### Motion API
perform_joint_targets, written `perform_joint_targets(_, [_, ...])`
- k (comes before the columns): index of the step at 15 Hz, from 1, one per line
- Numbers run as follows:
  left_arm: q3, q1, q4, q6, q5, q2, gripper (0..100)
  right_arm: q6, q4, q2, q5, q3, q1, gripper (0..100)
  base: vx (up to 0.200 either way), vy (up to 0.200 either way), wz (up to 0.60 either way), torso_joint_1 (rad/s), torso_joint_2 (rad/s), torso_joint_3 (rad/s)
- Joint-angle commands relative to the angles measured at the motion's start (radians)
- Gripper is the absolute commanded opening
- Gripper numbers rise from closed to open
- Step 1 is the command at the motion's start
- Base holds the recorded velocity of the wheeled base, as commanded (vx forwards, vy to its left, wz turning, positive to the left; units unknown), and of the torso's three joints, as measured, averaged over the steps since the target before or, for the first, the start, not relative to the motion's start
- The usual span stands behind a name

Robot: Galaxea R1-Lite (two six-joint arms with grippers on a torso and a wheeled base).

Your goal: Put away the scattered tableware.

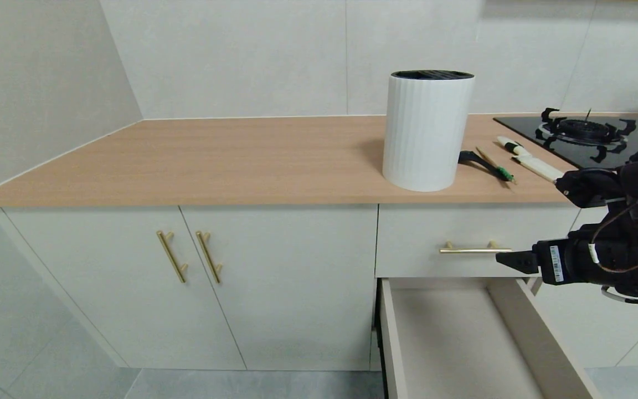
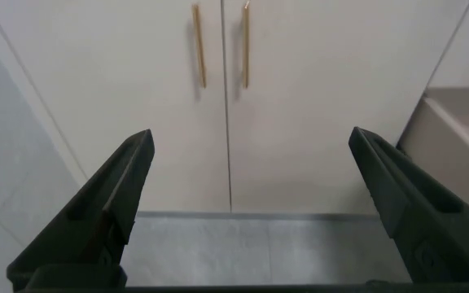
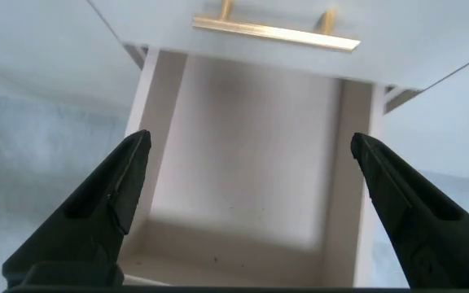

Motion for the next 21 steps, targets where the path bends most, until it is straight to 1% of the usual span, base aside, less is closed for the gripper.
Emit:
perform_joint_targets(1, [0.000, 0.000, -0.001, 0.000, 0.000, 0.001, 100, -0.002, -0.001, 0.007, 0.000, -0.001, -0.008, 100, 0.000, 0.000, 0.00, 0.178, -0.48, -0.281])
perform_joint_targets(9, [0.000, 0.000, -0.001, 0.000, 0.000, 0.001, 100, -0.004, -0.007, 0.023, 0.000, -0.001, -0.010, 100, 0.000, 0.000, 0.00, 0.196, -0.49, -0.287])
perform_joint_targets(10, [0.000, 0.000, -0.001, 0.000, 0.000, 0.001, 100, -0.004, -0.008, 0.028, 0.000, -0.001, -0.010, 100, 0.000, 0.000, 0.00, 0.144, -0.32, -0.183])
perform_joint_targets(13, [0.000, 0.000, -0.001, 0.000, 0.000, 0.001, 100, -0.007, -0.068, 0.056, -0.006, -0.004, -0.010, 100, 0.000, 0.000, 0.00, 0.048, -0.11, -0.059])
perform_joint_targets(14, [0.000, 0.000, -0.001, 0.000, 0.000, 0.001, 100, -0.008, -0.119, 0.074, -0.014, -0.023, -0.013, 100, 0.000, 0.000, 0.00, 0.000, 0.00, 0.000])
perform_joint_targets(15, [0.000, 0.000, -0.001, 0.000, 0.000, 0.001, 100, -0.007, -0.130, 0.097, -0.014, -0.066, -0.025, 100, 0.000, 0.000, 0.00, 0.000, 0.00, 0.000])
perform_joint_targets(18, [0.000, 0.000, -0.001, 0.000, 0.000, 0.001, 100, 0.022, -0.073, 0.226, -0.054, -0.253, -0.067, 100, 0.000, 0.000, 0.00, 0.000, 0.00, 0.000])
perform_joint_targets(20, [0.000, 0.000, -0.001, 0.000, 0.000, 0.001, 100, 0.122, -0.036, 0.300, -0.087, -0.322, -0.084, 100, 0.000, 0.000, 0.00, 0.000, 0.00, 0.000])
perform_joint_targets(21, [0.000, 0.000, -0.001, 0.000, 0.000, 0.001, 100, 0.131, -0.031, 0.315, -0.106, -0.331, -0.091, 100, 0.000, 0.000, 0.00, 0.000, 0.00, 0.000])
